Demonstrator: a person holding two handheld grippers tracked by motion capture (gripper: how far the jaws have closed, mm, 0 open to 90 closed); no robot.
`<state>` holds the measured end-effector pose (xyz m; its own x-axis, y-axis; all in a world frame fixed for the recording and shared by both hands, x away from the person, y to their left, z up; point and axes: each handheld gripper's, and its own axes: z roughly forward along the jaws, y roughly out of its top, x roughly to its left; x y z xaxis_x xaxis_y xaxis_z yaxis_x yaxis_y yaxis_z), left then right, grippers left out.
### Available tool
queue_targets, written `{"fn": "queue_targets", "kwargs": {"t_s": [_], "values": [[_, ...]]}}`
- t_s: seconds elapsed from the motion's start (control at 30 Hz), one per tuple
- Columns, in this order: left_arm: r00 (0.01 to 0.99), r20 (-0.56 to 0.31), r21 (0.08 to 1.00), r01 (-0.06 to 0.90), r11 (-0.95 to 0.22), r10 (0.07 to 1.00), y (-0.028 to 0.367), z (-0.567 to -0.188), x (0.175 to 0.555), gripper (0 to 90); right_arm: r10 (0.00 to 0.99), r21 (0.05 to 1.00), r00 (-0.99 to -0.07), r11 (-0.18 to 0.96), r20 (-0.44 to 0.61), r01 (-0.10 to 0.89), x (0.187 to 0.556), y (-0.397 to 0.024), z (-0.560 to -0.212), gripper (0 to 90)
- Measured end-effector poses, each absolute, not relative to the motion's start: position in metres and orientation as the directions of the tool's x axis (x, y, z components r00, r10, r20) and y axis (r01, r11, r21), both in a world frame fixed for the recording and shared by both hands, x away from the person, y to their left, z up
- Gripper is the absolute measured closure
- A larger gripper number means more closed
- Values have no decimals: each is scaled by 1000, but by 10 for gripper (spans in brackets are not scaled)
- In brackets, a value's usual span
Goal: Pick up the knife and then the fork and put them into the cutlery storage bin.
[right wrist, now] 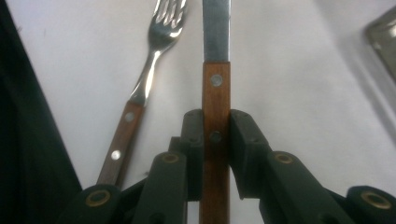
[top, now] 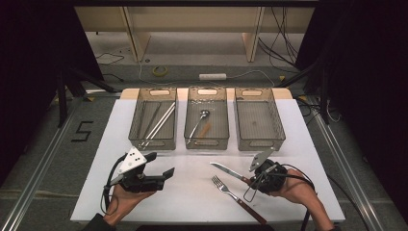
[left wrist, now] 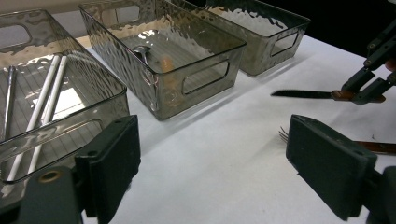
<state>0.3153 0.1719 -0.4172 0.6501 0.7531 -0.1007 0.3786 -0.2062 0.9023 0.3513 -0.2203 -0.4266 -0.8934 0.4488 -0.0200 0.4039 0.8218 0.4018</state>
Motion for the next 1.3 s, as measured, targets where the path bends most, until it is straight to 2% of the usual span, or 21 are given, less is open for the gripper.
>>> {"fn": "queue_targets", "kwargs": {"t_s": [0.3, 0.77, 1.3], "values": [[646, -121, 914, 369, -169, 754, 177, -416, 315, 175, 529, 486, -848, 741, 1, 463, 368, -228, -414, 773], [631, -129, 924, 357, -139, 765, 182, -415, 316, 171, 628, 583, -778, 638, -17, 503, 404, -226, -385, 773], [630, -126, 926, 351, -137, 766, 183, -414, 316, 170, 737, 617, -676, 540, -18, 572, 452, -224, -367, 773]]}}
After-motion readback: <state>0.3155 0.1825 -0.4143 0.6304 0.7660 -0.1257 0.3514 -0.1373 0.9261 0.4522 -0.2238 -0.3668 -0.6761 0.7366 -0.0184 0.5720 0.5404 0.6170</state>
